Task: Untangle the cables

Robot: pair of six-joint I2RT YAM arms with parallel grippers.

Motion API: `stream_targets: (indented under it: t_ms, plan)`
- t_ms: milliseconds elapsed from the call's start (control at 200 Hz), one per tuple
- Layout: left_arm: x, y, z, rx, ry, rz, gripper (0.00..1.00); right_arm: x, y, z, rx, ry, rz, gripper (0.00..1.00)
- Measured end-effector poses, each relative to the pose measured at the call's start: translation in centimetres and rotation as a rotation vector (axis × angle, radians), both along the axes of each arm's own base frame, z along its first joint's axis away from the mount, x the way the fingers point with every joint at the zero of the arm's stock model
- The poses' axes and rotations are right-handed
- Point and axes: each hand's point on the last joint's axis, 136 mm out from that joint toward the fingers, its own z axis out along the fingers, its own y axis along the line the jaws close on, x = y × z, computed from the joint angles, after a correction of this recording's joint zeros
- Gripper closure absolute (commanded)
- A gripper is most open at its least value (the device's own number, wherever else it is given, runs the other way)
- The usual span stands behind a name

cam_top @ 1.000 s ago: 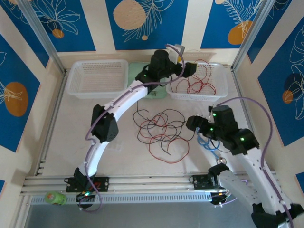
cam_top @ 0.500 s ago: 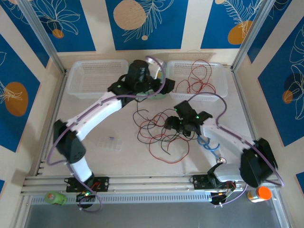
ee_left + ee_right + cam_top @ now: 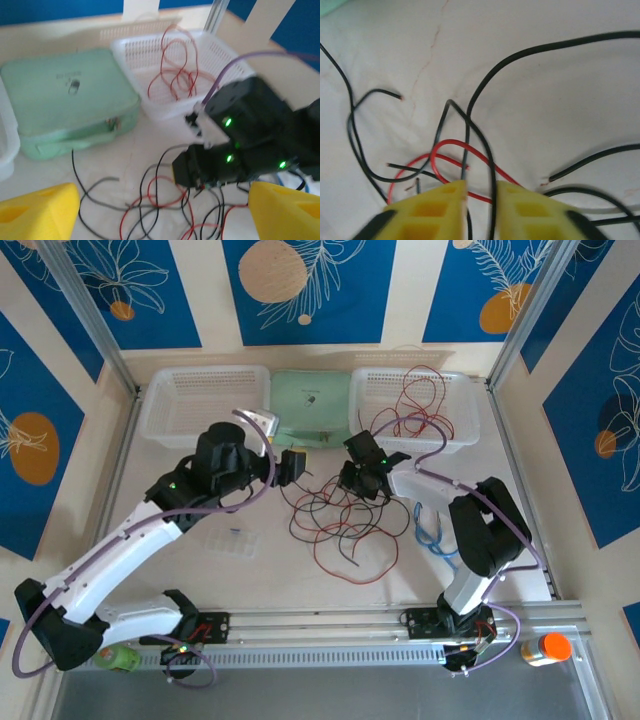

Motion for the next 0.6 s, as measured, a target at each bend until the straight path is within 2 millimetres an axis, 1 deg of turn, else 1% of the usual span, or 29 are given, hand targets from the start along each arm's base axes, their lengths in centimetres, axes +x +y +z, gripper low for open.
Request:
stream_targets:
  t_ms: [50, 110, 170, 210, 270, 315, 370, 390, 400, 450, 470, 520, 540, 555, 600]
  plan:
    - [-0.2, 0.1, -1.6, 0.022, 0.032, 0.001, 0.17, 0.0, 0.0, 0.1, 0.002, -0.002, -0.001, 1.00]
    - [-0.4, 0.1, -3.0, 0.033, 0.061, -0.004, 0.20, 0.0, 0.0, 0.4, 0.001, -0.008, 0.004, 1.00]
    - [-0.7, -0.1, -4.3, 0.037, 0.087, -0.018, 0.22, 0.0, -0.1, 1.2, 0.006, -0.027, 0.010, 1.00]
    - [-0.9, -0.2, -5.0, 0.038, 0.098, -0.032, 0.23, -0.1, -0.1, 2.2, 0.012, -0.046, 0.016, 1.00]
    - [-1.1, -0.5, -6.0, 0.035, 0.106, -0.049, 0.23, -0.2, -0.1, 4.4, 0.020, -0.087, 0.037, 1.00]
    - [-1.4, -0.8, -6.8, 0.035, 0.110, -0.063, 0.23, -0.2, 0.0, 6.8, 0.036, -0.136, 0.052, 1.00]
    - [-1.7, -1.0, -7.9, 0.039, 0.110, -0.080, 0.23, 0.0, 0.3, 10.5, 0.061, -0.215, 0.079, 1.00]
    - [-1.8, -1.0, -8.2, 0.040, 0.111, -0.086, 0.23, 0.0, 0.5, 12.4, 0.075, -0.252, 0.091, 1.00]
    - [-1.9, -1.1, -8.4, 0.042, 0.111, -0.089, 0.23, 0.0, 0.6, 13.0, 0.078, -0.264, 0.096, 1.00]
    - [-2.2, -1.1, -9.4, 0.050, 0.111, -0.102, 0.23, -0.2, 0.9, 17.2, 0.112, -0.352, 0.122, 1.00]
    - [-2.3, -1.2, -9.7, 0.055, 0.111, -0.107, 0.24, -0.3, 0.9, 18.6, 0.120, -0.381, 0.132, 1.00]
    - [-2.6, -1.2, -10.3, 0.061, 0.112, -0.114, 0.24, -0.8, 0.9, 22.7, 0.149, -0.464, 0.156, 1.00]
    - [-2.7, -1.3, -10.4, 0.063, 0.112, -0.118, 0.25, -0.9, 0.9, 23.8, 0.154, -0.487, 0.163, 1.00]
    - [-2.7, -1.4, -10.4, 0.065, 0.111, -0.120, 0.25, -1.2, 0.8, 25.0, 0.162, -0.511, 0.171, 1.00]
    - [-2.8, -1.5, -10.3, 0.066, 0.102, -0.125, 0.25, -1.8, 0.6, 27.4, 0.175, -0.558, 0.189, 1.00]
